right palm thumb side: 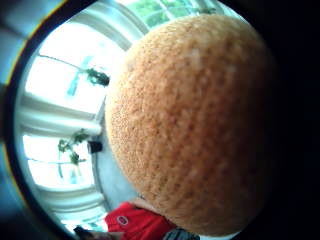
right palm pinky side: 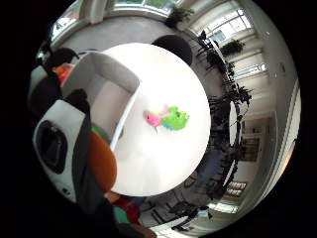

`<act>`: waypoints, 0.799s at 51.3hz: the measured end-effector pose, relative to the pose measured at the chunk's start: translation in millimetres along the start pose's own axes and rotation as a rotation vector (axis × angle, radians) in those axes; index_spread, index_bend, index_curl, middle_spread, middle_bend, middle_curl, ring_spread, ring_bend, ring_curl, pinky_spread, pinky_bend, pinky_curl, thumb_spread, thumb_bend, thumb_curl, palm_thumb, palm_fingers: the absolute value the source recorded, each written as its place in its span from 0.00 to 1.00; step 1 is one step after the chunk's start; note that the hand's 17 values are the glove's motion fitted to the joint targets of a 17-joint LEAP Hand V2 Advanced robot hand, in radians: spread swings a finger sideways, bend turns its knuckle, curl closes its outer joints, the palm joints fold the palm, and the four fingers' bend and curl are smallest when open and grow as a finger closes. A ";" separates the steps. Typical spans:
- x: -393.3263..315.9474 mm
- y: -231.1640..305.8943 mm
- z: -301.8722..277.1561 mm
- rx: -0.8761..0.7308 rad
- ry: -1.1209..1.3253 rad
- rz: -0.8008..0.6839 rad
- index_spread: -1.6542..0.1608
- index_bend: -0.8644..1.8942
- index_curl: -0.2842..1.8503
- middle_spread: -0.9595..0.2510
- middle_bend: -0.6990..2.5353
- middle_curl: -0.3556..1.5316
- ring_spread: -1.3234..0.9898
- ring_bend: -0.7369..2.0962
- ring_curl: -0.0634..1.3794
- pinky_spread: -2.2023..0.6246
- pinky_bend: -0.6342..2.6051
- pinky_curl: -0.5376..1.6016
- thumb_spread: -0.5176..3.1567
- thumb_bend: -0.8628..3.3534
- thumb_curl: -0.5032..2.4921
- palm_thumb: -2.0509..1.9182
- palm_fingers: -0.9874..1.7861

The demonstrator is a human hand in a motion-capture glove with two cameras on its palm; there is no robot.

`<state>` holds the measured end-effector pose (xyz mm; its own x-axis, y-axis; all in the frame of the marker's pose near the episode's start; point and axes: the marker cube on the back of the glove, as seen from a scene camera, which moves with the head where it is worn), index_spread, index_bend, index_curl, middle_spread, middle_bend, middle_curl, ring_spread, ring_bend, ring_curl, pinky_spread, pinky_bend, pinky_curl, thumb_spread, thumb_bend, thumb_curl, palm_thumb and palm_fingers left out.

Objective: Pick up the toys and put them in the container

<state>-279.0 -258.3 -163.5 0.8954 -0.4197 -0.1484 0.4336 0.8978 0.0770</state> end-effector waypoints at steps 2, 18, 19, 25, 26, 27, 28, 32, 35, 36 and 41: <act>-12.0 -6.2 7.0 -0.007 0.010 0.030 0.67 0.51 0.40 0.46 0.50 0.67 0.40 0.73 0.46 0.65 0.57 0.49 0.26 0.20 0.50 0.68 0.70; -15.7 -4.5 27.7 -0.125 0.077 0.104 0.67 0.39 0.42 0.44 0.45 0.65 0.39 0.72 0.44 0.65 0.55 0.48 0.31 0.19 0.49 0.64 0.57; -13.3 -3.8 27.2 -0.140 0.091 0.118 0.67 0.39 0.42 0.43 0.44 0.65 0.39 0.71 0.44 0.66 0.54 0.48 0.33 0.19 0.48 0.63 0.54; -9.8 4.9 24.5 -0.225 0.139 0.126 0.69 0.34 0.39 0.47 0.38 0.59 0.42 0.63 0.40 0.74 0.56 0.48 0.39 0.19 0.43 0.59 0.31; -5.5 6.0 24.9 -0.223 0.158 0.133 0.69 0.33 0.38 0.48 0.37 0.58 0.43 0.61 0.38 0.75 0.56 0.48 0.39 0.19 0.43 0.58 0.30; -2.5 7.5 24.4 -0.217 0.158 0.131 0.70 0.33 0.36 0.49 0.35 0.57 0.44 0.61 0.37 0.76 0.57 0.47 0.40 0.19 0.42 0.58 0.29; -1.0 9.6 23.1 -0.207 0.137 0.118 0.70 0.33 0.36 0.50 0.35 0.57 0.45 0.59 0.35 0.76 0.57 0.47 0.40 0.19 0.42 0.58 0.29; 11.4 20.5 12.2 -0.147 -0.069 -0.002 0.72 0.33 0.33 0.54 0.33 0.54 0.47 0.57 0.32 0.79 0.58 0.46 0.42 0.19 0.40 0.56 0.29; 45.5 22.7 7.5 -0.131 -0.150 0.013 0.72 0.33 0.31 0.56 0.33 0.53 0.48 0.56 0.31 0.80 0.58 0.45 0.42 0.19 0.38 0.56 0.30; 49.7 22.8 7.5 -0.131 -0.141 0.057 0.72 0.33 0.30 0.56 0.32 0.53 0.48 0.56 0.31 0.80 0.57 0.45 0.43 0.19 0.38 0.55 0.30; 42.0 31.9 17.2 -0.128 0.123 0.168 0.72 0.34 0.28 0.58 0.32 0.51 0.49 0.55 0.29 0.81 0.57 0.45 0.43 0.19 0.36 0.54 0.31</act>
<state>-225.9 -249.6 -150.4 0.9317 -0.2503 -0.2632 0.2559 0.9666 -0.0132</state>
